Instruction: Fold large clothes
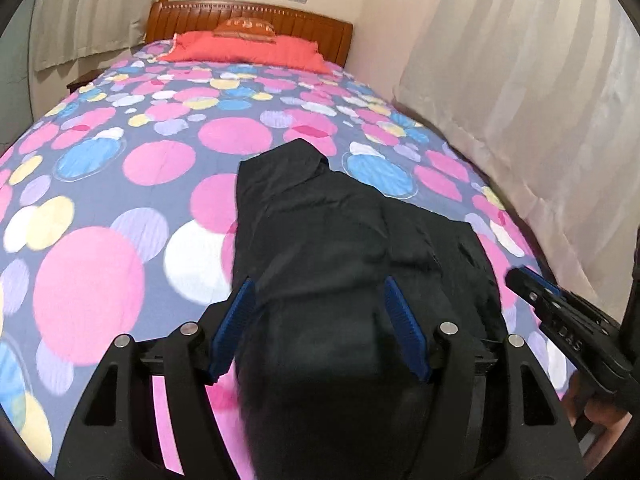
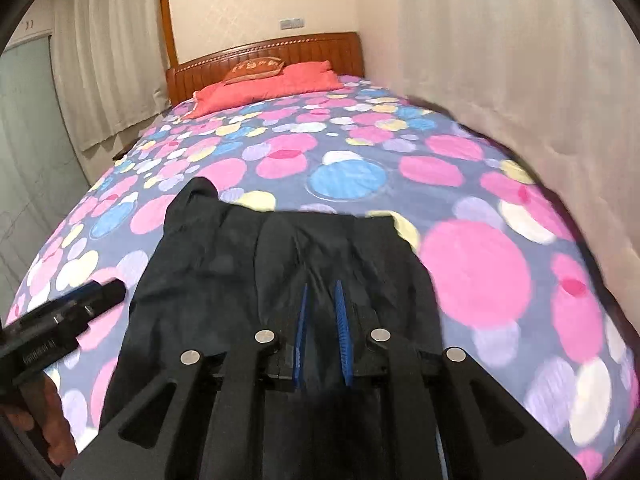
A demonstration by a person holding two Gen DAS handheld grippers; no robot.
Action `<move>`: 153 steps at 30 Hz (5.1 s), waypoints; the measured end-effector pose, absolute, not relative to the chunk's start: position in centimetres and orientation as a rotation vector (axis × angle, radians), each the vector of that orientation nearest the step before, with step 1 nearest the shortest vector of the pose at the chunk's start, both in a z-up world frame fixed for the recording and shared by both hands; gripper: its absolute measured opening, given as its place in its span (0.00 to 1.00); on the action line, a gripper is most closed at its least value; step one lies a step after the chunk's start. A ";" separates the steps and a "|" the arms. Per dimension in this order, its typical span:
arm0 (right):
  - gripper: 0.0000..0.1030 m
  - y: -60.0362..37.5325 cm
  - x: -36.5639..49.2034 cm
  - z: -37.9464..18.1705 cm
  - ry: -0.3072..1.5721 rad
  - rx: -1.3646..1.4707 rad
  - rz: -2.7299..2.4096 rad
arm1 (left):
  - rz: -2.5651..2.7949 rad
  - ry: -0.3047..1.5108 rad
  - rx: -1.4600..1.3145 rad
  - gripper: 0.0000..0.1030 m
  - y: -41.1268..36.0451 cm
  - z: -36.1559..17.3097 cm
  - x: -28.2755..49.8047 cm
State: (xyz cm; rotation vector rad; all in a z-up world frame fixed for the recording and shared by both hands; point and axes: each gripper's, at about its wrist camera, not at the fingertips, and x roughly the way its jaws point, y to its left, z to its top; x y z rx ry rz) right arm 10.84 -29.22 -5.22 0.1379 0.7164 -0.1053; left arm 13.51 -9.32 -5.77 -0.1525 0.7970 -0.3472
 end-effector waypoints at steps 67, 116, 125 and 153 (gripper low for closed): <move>0.69 -40.6 9.3 -14.7 0.709 0.813 -0.120 | -0.168 1.018 -1.024 0.88 0.8 -17.2 14.0; 0.34 -37.3 12.9 -18.8 0.829 0.869 0.180 | -0.429 1.065 -0.739 0.82 -7.8 -15.1 18.1; 0.31 -34.7 13.2 -17.2 0.805 0.806 0.194 | -0.443 1.020 -0.697 0.80 -6.9 -13.3 17.7; 0.39 -25.4 24.8 -20.1 0.919 0.816 0.381 | -0.298 0.976 -0.801 0.81 6.5 -14.0 23.6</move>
